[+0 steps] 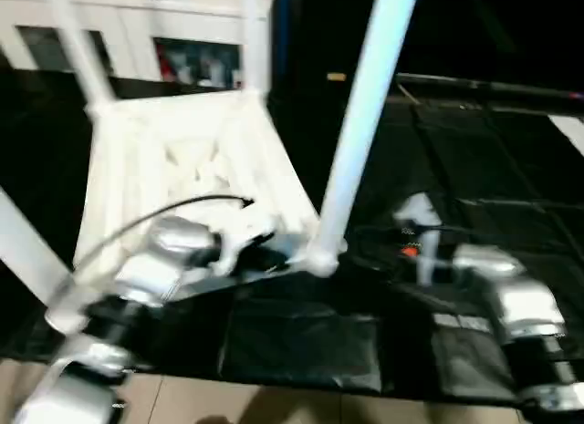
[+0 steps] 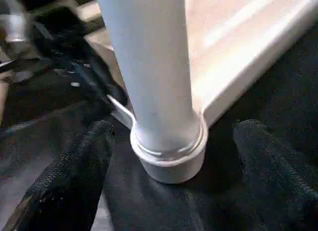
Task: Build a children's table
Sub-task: Rotate leg to tighten
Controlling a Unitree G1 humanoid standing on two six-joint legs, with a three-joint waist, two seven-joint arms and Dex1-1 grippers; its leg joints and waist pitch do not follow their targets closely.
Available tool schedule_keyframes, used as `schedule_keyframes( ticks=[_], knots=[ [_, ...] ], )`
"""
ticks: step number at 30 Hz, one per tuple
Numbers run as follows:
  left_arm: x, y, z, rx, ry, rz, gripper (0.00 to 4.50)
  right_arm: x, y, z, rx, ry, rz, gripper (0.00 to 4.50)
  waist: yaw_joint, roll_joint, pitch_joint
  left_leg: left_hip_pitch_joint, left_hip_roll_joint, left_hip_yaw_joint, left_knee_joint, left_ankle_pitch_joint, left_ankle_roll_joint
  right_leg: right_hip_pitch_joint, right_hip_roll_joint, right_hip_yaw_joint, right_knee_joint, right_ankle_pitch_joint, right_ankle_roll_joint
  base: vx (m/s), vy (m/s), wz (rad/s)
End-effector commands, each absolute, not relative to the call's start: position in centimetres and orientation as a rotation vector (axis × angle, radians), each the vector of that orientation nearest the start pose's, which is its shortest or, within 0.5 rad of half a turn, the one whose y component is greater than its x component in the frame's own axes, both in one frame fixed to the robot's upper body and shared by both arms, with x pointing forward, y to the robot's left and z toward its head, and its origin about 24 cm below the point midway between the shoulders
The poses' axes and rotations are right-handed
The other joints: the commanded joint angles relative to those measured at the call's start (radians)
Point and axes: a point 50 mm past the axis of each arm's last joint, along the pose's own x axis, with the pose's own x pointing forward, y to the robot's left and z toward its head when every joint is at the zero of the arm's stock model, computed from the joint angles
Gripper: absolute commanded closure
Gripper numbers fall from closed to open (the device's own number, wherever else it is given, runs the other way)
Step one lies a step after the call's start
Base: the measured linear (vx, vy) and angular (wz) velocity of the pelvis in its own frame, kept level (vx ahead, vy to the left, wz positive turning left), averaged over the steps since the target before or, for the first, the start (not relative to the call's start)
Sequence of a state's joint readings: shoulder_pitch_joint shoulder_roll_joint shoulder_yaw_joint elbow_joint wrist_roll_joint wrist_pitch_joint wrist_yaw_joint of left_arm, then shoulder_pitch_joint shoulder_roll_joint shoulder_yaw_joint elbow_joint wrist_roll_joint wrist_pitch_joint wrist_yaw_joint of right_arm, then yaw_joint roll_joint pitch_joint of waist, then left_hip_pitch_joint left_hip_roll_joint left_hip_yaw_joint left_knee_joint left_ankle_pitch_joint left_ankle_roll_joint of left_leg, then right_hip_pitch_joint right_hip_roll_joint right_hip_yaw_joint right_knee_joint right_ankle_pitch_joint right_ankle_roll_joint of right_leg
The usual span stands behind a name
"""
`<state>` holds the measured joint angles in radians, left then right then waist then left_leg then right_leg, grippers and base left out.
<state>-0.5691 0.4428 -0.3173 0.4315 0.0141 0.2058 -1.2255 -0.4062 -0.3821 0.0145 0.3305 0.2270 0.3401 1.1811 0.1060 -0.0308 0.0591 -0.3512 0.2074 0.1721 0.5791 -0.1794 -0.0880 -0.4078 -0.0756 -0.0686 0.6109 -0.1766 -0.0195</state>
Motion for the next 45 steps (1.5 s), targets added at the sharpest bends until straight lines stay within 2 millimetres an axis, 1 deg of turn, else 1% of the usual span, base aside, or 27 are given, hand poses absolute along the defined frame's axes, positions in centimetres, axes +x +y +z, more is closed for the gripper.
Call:
schedule_keyframes(
  ticks=[1,3,4,6,7,8,9,10,13,14,15,17,18,20,24,25,32,35,36,38,39,40,41,42,43,44,45],
  knots=[
    [30.7,13.0,6.7,0.519,0.482,-1.464,4.50,30.0,-17.3,7.4,0.011,0.286,1.207,0.47,0.000,0.008,-0.067,0.007,0.024,0.002,-0.063,-0.206,0.035,0.056,-0.061,0.044,-0.069,-0.185,-0.217,0.000,0.000,0.00],
    [30.6,13.2,6.7,0.527,0.495,-1.500,4.50,30.0,-17.2,7.6,0.015,0.290,1.257,0.47,0.007,0.007,-0.068,0.010,0.026,0.002,-0.062,-0.210,0.030,0.054,-0.062,0.044,-0.067,-0.197,-0.223,0.000,0.000,0.00],
    [30.6,13.3,6.8,0.532,0.502,-1.525,4.50,29.9,-17.0,7.5,0.020,0.301,1.303,0.47,0.010,0.002,-0.069,0.008,0.026,0.003,-0.062,-0.201,0.030,0.056,-0.062,0.044,-0.066,-0.187,-0.225,0.000,0.000,0.00],
    [30.6,13.3,6.8,0.535,0.505,-1.536,4.50,29.9,-16.9,7.5,0.023,0.307,1.325,0.72,0.012,0.005,-0.069,0.006,0.027,0.002,-0.062,-0.194,0.033,0.057,-0.063,0.044,-0.064,-0.177,-0.230,0.000,0.000,0.00],
    [30.5,13.3,6.9,0.542,0.510,-1.570,4.50,29.8,-16.6,7.3,0.015,0.325,1.370,0.72,0.015,0.001,-0.070,0.007,0.027,0.003,-0.060,-0.191,0.034,0.056,-0.064,0.044,-0.063,-0.168,-0.233,0.000,0.000,0.00],
    [30.4,13.3,6.9,0.546,0.512,-1.593,4.50,29.8,-16.5,7.1,0.008,0.337,1.399,0.91,0.015,0.002,-0.071,0.005,0.025,0.003,-0.060,-0.187,0.035,0.057,-0.063,0.043,-0.062,-0.168,-0.235,0.000,0.000,0.00],
    [30.4,13.2,6.9,0.555,0.515,-1.610,4.50,29.9,-16.2,6.9,-0.003,0.349,1.420,1.04,0.017,-0.002,-0.071,0.004,0.025,0.005,-0.059,-0.183,0.038,0.057,-0.064,0.043,-0.063,-0.171,-0.234,0.000,0.000,0.00],
    [30.5,13.2,6.9,0.560,0.516,-1.618,4.50,30.0,-16.1,6.7,-0.012,0.355,1.429,1.13,0.019,0.001,-0.071,0.005,0.026,0.004,-0.059,-0.186,0.035,0.055,-0.066,0.043,-0.063,-0.183,-0.233,0.000,0.000,0.00],
    [30.5,13.0,6.9,0.567,0.514,-1.630,4.50,30.2,-15.8,6.4,-0.029,0.360,1.440,1.26,0.023,0.001,-0.070,0.006,0.026,0.004,-0.059,-0.186,0.029,0.054,-0.066,0.044,-0.064,-0.192,-0.232,0.000,0.000,0.00],
    [30.6,12.9,6.9,0.569,0.512,-1.631,4.50,30.3,-15.6,6.3,-0.028,0.360,1.449,1.48,0.024,0.001,-0.071,0.006,0.027,0.004,-0.059,-0.189,0.028,0.053,-0.067,0.044,-0.063,-0.196,-0.232,0.000,0.000,0.00],
    [30.7,12.7,6.9,0.571,0.508,-1.629,4.50,30.5,-15.2,6.2,-0.021,0.356,1.469,1.48,0.027,-0.002,-0.071,0.007,0.027,0.005,-0.058,-0.196,0.027,0.053,-0.066,0.044,-0.063,-0.200,-0.233,0.000,0.000,0.00],
    [30.7,12.7,6.9,0.572,0.507,-1.628,4.50,30.5,-15.0,6.2,-0.014,0.356,1.482,1.71,0.031,-0.001,-0.070,0.007,0.028,0.003,-0.059,-0.199,0.026,0.053,-0.066,0.044,-0.062,-0.207,-0.229,0.000,0.000,0.00],
    [30.7,12.7,6.9,0.574,0.506,-1.630,4.50,30.4,-14.8,6.2,-0.007,0.356,1.498,1.81,0.032,-0.003,-0.071,0.007,0.028,0.003,-0.059,-0.196,0.027,0.054,-0.067,0.044,-0.062,-0.207,-0.226,0.000,0.000,0.00],
    [30.7,12.7,6.9,0.575,0.505,-1.631,4.50,30.4,-14.6,6.1,-0.003,0.357,1.509,2.02,0.032,-0.002,-0.071,0.005,0.028,0.002,-0.060,-0.187,0.027,0.055,-0.067,0.044,-0.060,-0.200,-0.224,0.000,0.000,0.00],
    [30.8,12.9,6.9,0.578,0.506,-1.625,4.50,30.6,-14.0,5.8,0.001,0.362,1.546,2.18,0.031,-0.007,-0.071,0.003,0.027,0.003,-0.059,-0.185,0.028,0.054,-0.067,0.043,-0.060,-0.207,-0.223,0.000,0.000,0.00],
    [30.8,12.9,6.9,0.578,0.506,-1.625,4.50,30.6,-14.0,5.8,0.001,0.362,1.547,2.35,0.032,-0.006,-0.071,0.003,0.027,0.003,-0.059,-0.186,0.028,0.055,-0.068,0.043,-0.061,-0.211,-0.222,0.000,0.000,0.00],
    [31.4,13.0,6.9,0.544,0.499,-1.545,4.50,30.5,-13.8,5.6,0.035,0.352,1.561,2.44,0.032,-0.009,-0.069,0.005,0.028,0.002,-0.061,-0.203,0.024,0.053,-0.068,0.044,-0.064,-0.245,-0.211,0.000,0.000,0.00],
    [32.0,12.4,7.0,0.484,0.472,-1.458,4.50,30.3,-13.4,5.3,0.060,0.336,1.501,2.44,0.034,-0.008,-0.069,0.007,0.029,0.003,-0.060,-0.207,0.023,0.051,-0.069,0.045,-0.066,-0.256,-0.210,0.000,0.000,0.00],
    [32.4,11.8,7.1,0.438,0.458,-1.389,4.50,30.2,-12.9,4.9,0.066,0.345,1.429,2.44,0.034,-0.002,-0.067,0.011,0.030,0.003,-0.063,-0.223,0.016,0.047,-0.067,0.046,-0.069,-0.264,-0.208,0.000,0.000,0.00],
    [32.4,11.7,7.1,0.431,0.455,-1.379,4.50,30.2,-12.9,4.8,0.067,0.348,1.417,2.46,0.032,-0.007,-0.066,0.010,0.026,0.000,-0.064,-0.232,0.008,0.050,-0.067,0.045,-0.069,-0.283,-0.199,0.000,0.000,0.00],
    [32.6,11.4,7.1,0.411,0.449,-1.350,4.50,30.2,-12.5,4.5,0.065,0.358,1.382,2.50,0.027,-0.003,-0.065,0.004,0.024,-0.003,-0.068,-0.244,0.002,0.054,-0.068,0.044,-0.077,-0.334,-0.172,0.000,0.000,0.00],
    [32.7,11.0,7.1,0.390,0.445,-1.329,4.50,30.2,-12.2,4.3,0.067,0.363,1.348,2.50,0.027,-0.004,-0.066,0.007,0.024,-0.003,-0.067,-0.249,0.001,0.052,-0.069,0.044,-0.078,-0.343,-0.169,0.000,0.000,0.00],
    [32.9,9.9,7.0,0.324,0.440,-1.265,4.50,30.3,-11.1,3.8,0.073,0.382,1.234,2.51,0.022,0.001,-0.062,0.008,0.025,-0.002,-0.069,-0.251,-0.010,0.048,-0.064,0.047,-0.079,-0.332,-0.166,0.000,0.000,0.00],
    [33.0,9.1,6.9,0.291,0.441,-1.229,4.50,30.8,-10.3,3.5,0.088,0.396,1.126,2.51,0.017,0.010,-0.062,0.007,0.021,-0.008,-0.072,-0.265,-0.026,0.051,-0.067,0.044,-0.078,-0.359,-0.164,0.000,0.000,0.00],
    [33.1,8.4,6.9,0.269,0.441,-1.196,4.50,31.3,-9.6,3.3,0.105,0.414,1.028,2.52,0.003,0.003,-0.060,0.001,0.018,-0.011,-0.076,-0.283,-0.041,0.053,-0.067,0.039,-0.083,-0.413,-0.143,0.000,0.000,0.00],
    [33.2,7.8,6.8,0.252,0.441,-1.169,4.50,31.8,-8.9,3.2,0.113,0.424,0.955,2.54,0.003,0.003,-0.060,0.001,0.018,-0.011,-0.076,-0.283,-0.041,0.053,-0.067,0.039,-0.083,-0.413,-0.143,0.000,0.000,0.00],
    [33.3,7.4,6.7,0.241,0.441,-1.152,4.50,32.0,-8.5,3.2,0.117,0.430,0.911,2.54,-0.015,0.004,-0.064,-0.001,0.013,-0.016,-0.075,-0.294,-0.047,0.057,-0.070,0.035,-0.092,-0.477,-0.110,0.000,0.000,0.00]
  ],
)
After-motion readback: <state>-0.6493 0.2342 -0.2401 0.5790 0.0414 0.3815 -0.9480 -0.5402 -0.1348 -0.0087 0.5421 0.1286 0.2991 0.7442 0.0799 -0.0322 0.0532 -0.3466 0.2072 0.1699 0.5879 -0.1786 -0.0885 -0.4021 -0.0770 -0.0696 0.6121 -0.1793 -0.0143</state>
